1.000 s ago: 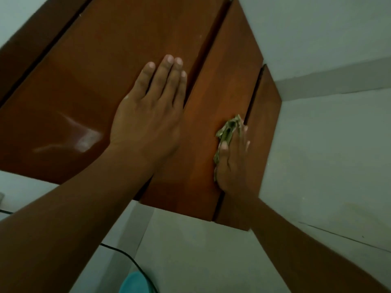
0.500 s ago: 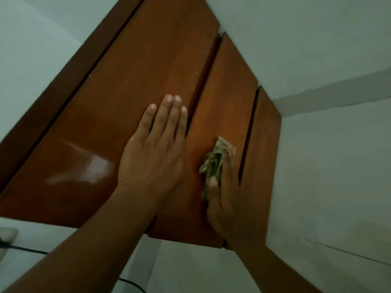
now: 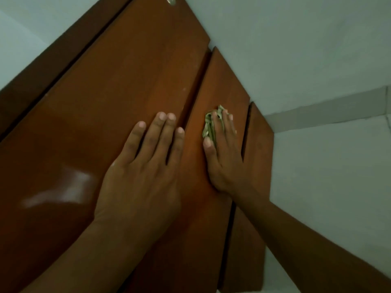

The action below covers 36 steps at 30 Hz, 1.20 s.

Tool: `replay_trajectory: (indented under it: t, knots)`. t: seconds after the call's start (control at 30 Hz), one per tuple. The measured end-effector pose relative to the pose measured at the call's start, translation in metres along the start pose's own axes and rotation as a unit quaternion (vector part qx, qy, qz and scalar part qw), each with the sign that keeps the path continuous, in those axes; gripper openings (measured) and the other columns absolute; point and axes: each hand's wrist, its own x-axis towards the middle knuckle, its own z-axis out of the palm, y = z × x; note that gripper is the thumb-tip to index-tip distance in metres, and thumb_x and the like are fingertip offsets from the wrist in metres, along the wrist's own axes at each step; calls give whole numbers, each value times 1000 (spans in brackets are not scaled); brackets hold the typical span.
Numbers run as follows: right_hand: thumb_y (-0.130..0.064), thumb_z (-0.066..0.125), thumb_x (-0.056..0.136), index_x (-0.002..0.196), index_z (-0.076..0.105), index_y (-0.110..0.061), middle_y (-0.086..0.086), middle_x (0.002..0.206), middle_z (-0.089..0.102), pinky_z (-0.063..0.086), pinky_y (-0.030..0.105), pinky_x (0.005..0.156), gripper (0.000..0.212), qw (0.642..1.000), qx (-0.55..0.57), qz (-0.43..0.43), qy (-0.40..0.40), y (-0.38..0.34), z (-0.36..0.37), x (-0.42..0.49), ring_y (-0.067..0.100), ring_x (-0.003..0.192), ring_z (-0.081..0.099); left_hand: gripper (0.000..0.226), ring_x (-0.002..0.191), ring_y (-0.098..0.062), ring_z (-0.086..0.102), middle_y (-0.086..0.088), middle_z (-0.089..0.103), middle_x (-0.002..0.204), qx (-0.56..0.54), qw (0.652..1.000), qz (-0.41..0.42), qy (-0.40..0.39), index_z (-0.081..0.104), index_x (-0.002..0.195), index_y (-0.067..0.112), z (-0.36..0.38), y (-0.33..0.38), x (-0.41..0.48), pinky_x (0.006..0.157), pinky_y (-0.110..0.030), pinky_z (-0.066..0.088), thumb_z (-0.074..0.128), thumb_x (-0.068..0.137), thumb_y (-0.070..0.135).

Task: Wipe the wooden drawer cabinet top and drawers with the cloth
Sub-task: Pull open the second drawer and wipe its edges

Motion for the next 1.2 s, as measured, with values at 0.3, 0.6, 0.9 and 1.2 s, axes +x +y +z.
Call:
replay_trajectory:
  t: [0.3,0.6,0.9,1.2]
  knots:
    - [-39,27,109,151,42,-25,6,147,54,40,48,115,47,964,44,244,99,54,-24,77,24,137,49,65,153,-40,19,-29,21,162,-21,998,49,32,28,155,0,19,4,12,122,-58,19,23,94,22]
    - [-43,30,109,152,28,-50,-29,148,43,40,38,116,44,975,147,130,100,-22,-13,-60,-12,136,41,65,151,-41,25,-30,29,159,-37,998,39,39,42,148,-3,16,7,13,119,-60,25,22,93,23]
    - [-21,35,107,159,23,-11,5,169,16,18,58,123,54,990,34,-134,-7,7,-4,29,21,157,7,60,152,-43,20,-33,25,159,-31,997,18,66,37,149,-7,33,18,18,121,-57,20,29,98,23]
    - [-23,36,108,153,41,-12,5,159,41,26,33,123,46,994,21,68,83,80,-27,118,18,148,34,63,153,-42,13,-31,16,163,-36,997,14,64,24,152,-10,48,31,35,124,-54,11,20,100,25]
